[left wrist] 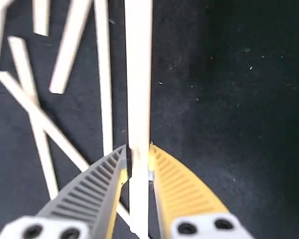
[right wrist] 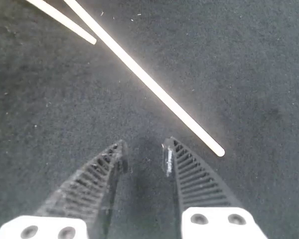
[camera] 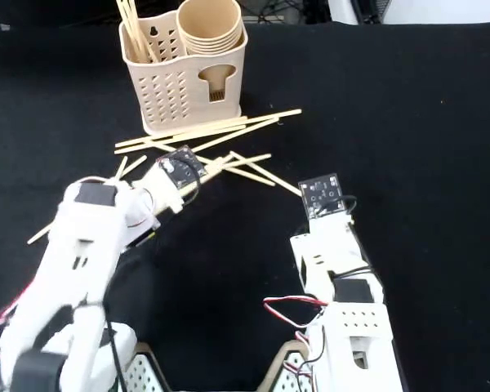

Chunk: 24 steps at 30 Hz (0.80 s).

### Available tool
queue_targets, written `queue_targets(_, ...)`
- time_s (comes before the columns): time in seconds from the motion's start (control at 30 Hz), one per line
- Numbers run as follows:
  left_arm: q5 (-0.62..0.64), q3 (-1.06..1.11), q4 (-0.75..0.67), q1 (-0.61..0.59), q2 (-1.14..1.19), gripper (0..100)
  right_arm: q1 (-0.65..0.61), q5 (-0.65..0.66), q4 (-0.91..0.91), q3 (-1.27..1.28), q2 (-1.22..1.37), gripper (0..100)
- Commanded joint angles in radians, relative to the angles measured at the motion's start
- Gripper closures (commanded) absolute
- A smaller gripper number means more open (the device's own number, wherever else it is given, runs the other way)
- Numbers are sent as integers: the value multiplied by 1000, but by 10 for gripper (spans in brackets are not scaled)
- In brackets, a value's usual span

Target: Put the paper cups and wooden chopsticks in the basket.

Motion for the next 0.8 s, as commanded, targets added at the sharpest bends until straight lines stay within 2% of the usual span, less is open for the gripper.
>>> queue_targets(0.0,0,-8,74,33,-101,970,-8,2,-17,-2,-12,858)
queue_targets(0.1,0,-8,132,68,-112,970,-8,2,-17,-2,-12,858)
queue_targets(0.2,12,-28,130,88,-114,970,-8,2,-17,-2,-12,858)
queue_targets(0.3,115,-119,72,62,-114,970,-8,2,-17,-2,-12,858)
queue_targets(0.4,163,-220,14,27,-114,970,-8,2,-17,-2,-12,858)
queue_targets(0.67,371,-441,-89,19,-117,970,-8,2,-17,-2,-12,858)
queue_targets(0.77,451,-481,-195,19,-135,970,-8,2,-18,-2,-12,858)
